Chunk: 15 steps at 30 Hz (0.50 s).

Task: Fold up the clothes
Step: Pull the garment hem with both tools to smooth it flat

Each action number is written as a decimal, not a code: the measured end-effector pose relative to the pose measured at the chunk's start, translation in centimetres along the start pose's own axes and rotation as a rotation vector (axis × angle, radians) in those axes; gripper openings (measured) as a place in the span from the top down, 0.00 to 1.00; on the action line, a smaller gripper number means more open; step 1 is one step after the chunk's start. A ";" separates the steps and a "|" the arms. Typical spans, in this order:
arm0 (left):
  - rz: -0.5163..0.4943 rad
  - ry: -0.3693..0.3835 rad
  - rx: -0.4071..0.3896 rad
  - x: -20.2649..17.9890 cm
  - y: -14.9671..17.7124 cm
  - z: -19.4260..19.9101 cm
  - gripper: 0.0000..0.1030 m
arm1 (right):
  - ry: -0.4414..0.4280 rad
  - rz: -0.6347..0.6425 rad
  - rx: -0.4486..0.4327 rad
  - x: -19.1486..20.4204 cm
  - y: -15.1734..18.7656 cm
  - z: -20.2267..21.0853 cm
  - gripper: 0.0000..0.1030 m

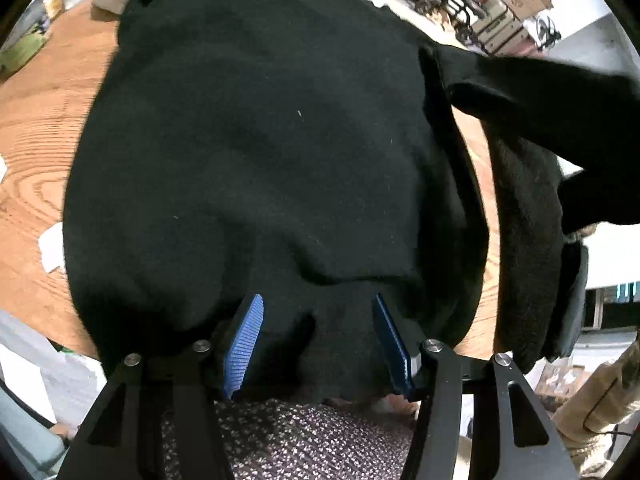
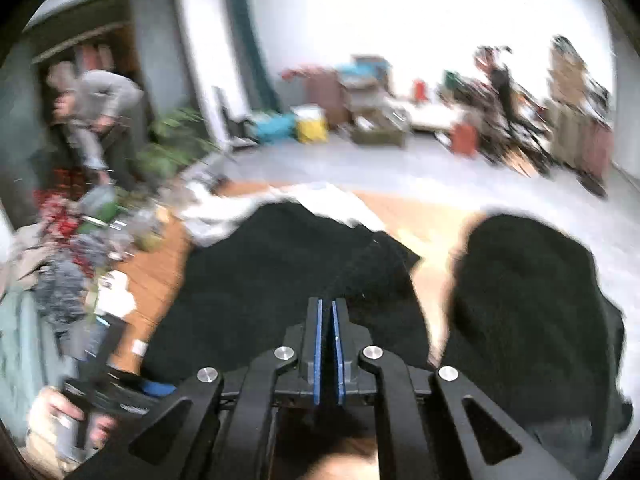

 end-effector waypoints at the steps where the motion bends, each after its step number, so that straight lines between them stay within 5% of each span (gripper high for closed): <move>1: 0.012 0.002 -0.013 0.2 -0.2 0.2 0.43 | -0.049 0.022 0.009 2.1 -0.4 -0.5 0.94; 3: 0.038 -0.006 -0.037 1.2 -0.3 1.2 0.43 | -0.160 0.077 0.081 6.9 0.7 -3.0 0.88; 5: 0.075 -0.034 -0.045 2.7 -0.1 1.4 0.43 | -0.249 0.111 0.172 10.4 3.1 -4.9 0.58; 7: 0.100 -0.047 -0.032 4.2 0.7 1.5 0.43 | -0.278 0.128 0.225 11.7 5.0 -6.0 0.57; 15: 0.144 -0.007 -0.055 4.5 -0.7 1.3 0.43 | -0.011 -0.020 0.331 2.0 8.7 -10.5 0.51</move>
Point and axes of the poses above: each gripper's, at about its wrist camera, not at the fingertips, and z roughly against the way its jaws point, x to its left, y to its underside, the point moved 10 cm from there along -z, roughly the way its jaws point, and after that the axes turned 2 degrees about -x, right-handed, at the moved point
